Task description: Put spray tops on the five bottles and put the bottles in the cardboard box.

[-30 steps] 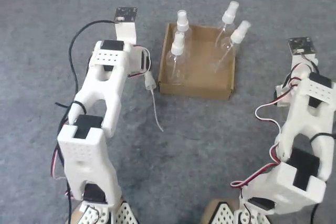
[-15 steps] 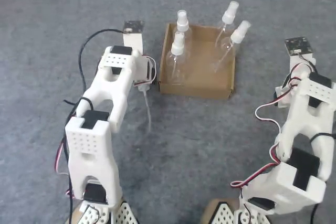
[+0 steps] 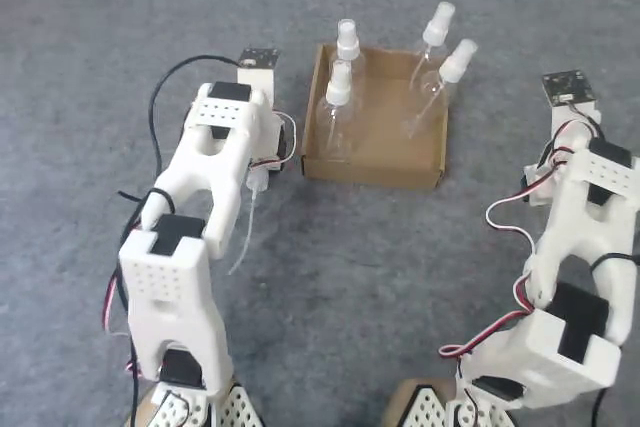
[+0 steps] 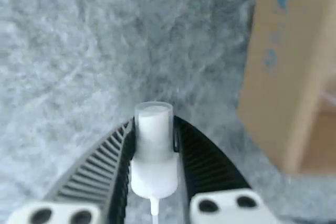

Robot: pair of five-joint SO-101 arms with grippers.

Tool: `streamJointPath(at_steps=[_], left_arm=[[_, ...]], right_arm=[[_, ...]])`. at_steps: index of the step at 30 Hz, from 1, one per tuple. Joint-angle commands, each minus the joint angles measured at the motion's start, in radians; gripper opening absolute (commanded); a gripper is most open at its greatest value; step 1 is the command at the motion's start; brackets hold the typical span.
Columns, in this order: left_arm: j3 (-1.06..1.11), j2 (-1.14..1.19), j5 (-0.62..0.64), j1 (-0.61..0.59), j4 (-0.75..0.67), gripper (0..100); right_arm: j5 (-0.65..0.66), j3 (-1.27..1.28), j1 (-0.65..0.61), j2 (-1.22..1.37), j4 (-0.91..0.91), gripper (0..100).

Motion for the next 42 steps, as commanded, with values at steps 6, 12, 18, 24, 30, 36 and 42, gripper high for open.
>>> streamJointPath(at_steps=[6, 12, 18, 24, 30, 36, 42], left_arm=[[0.423, -0.414, -0.029, -0.006, -0.144, 1], [0.720, -0.617, -0.055, 0.002, -0.290, 5], [0.763, -0.595, -0.061, -0.003, -0.295, 14], [0.722, -0.545, -0.058, -0.005, -0.295, 14], [0.711, -0.476, -0.064, -0.008, -0.348, 14], [0.684, -0.399, -0.064, -0.006, -0.365, 10], [0.690, -0.476, -0.064, 0.003, -0.359, 1]], right_arm=[[0.132, 0.029, 0.074, -0.024, 0.021, 2.4], [0.258, 0.126, 0.101, -0.025, 0.013, 2.4], [0.425, 0.176, 0.154, -0.025, 0.013, 2.8], [0.436, 0.180, 0.180, -0.025, 0.016, 2.8], [0.436, 0.175, 0.182, -0.025, 0.021, 13.5], [0.439, 0.175, 0.182, -0.025, 0.015, 20.5], [0.439, 0.173, 0.182, -0.025, 0.013, 20.6]])
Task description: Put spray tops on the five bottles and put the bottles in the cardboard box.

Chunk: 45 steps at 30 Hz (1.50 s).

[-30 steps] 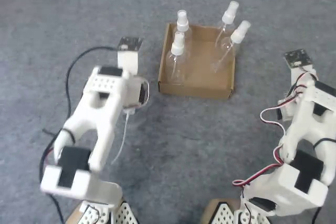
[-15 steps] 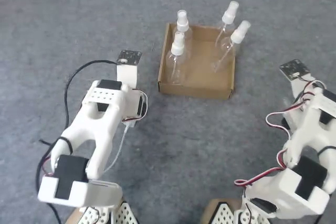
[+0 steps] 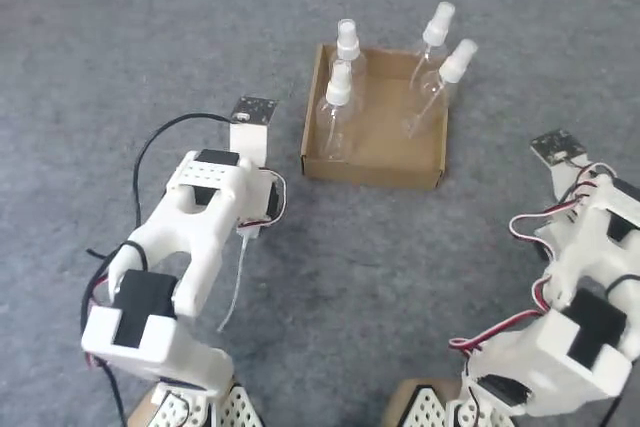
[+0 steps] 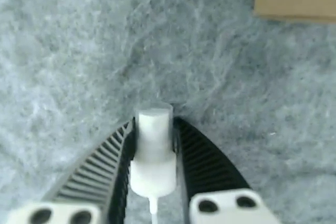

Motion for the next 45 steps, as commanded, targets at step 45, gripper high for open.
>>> streamJointPath(at_steps=[45], left_arm=[[0.125, -0.505, -0.008, -0.026, 0.046, 1]], right_arm=[[-0.160, -0.293, -0.130, 0.136, 0.194, 12.9]])
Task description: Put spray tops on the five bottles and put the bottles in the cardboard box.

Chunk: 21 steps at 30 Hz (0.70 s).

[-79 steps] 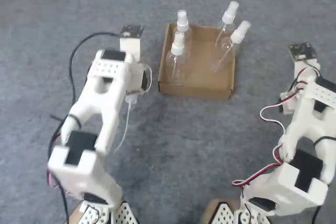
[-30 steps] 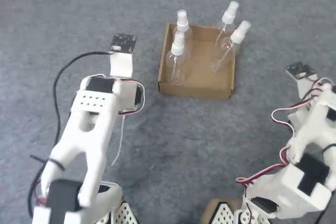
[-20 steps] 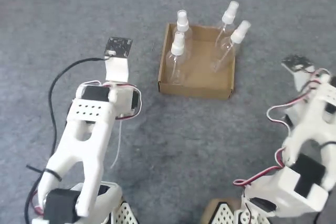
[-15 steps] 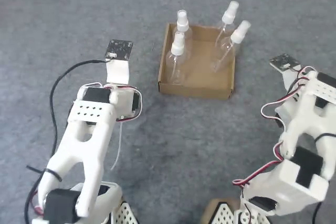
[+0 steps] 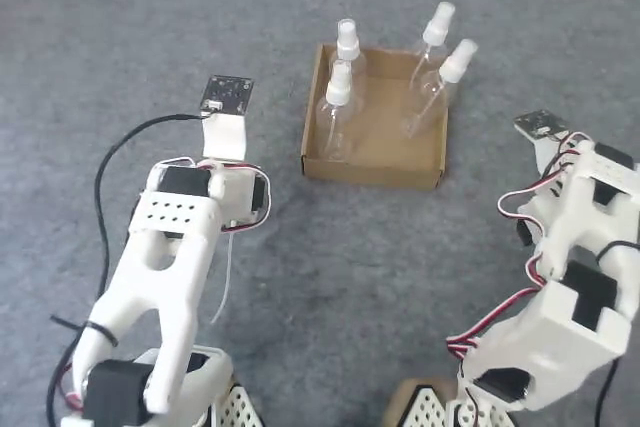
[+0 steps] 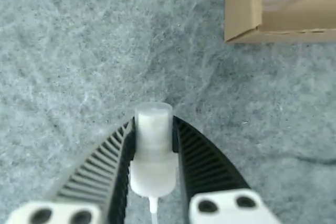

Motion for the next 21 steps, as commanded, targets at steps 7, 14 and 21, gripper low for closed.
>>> streamJointPath(at_steps=[7, 14, 21], left_arm=[[-0.030, -0.084, -0.008, -0.020, -0.020, 1], [-0.127, -0.284, -0.008, -0.117, 0.052, 1], [-0.294, -0.514, -0.008, -0.175, 0.195, 1]], right_arm=[[-0.020, -0.137, -0.024, -0.110, 0.071, 1.3], [-0.198, -0.153, -0.259, -0.452, 0.186, 0.6], [-0.402, 0.026, -0.713, -0.797, 0.170, 0.6]])
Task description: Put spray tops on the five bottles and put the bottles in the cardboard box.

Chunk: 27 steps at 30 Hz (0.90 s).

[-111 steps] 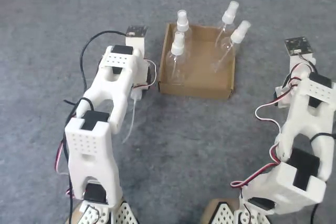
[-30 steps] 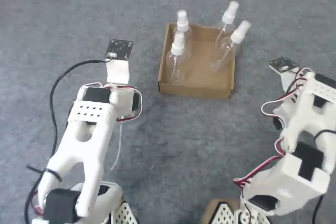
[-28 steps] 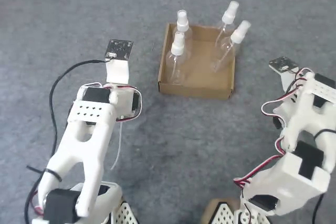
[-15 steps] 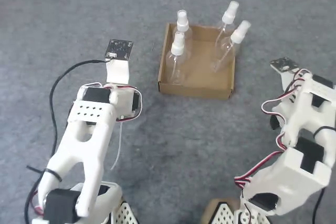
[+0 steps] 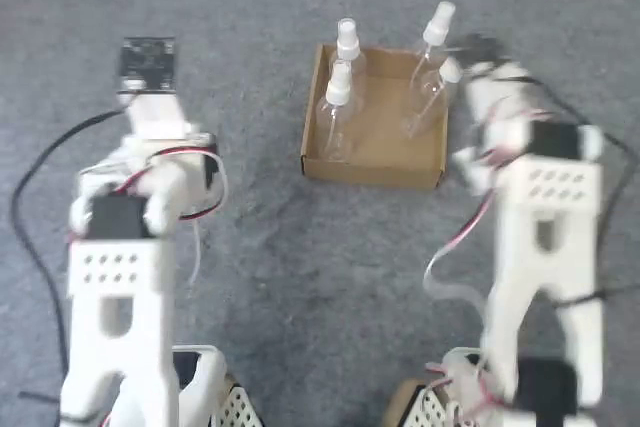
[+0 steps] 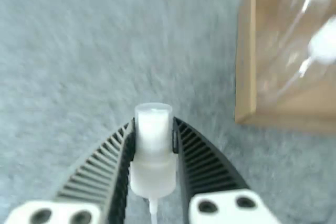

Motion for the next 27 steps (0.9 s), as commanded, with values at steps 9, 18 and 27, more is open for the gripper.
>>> streamJointPath(at_steps=[9, 18, 27], left_arm=[[-0.248, -0.261, 0.005, -0.015, 0.109, 1], [-0.366, -0.267, 0.160, -0.012, 0.095, 1], [-0.341, -0.259, 0.290, 0.083, -0.005, 1]], right_arm=[[-0.269, 0.334, -0.702, -0.371, -0.311, 0.6], [-0.354, 0.617, -0.877, -0.361, -0.760, 0.6], [-0.351, 0.760, -0.941, -0.450, -0.874, 0.7]])
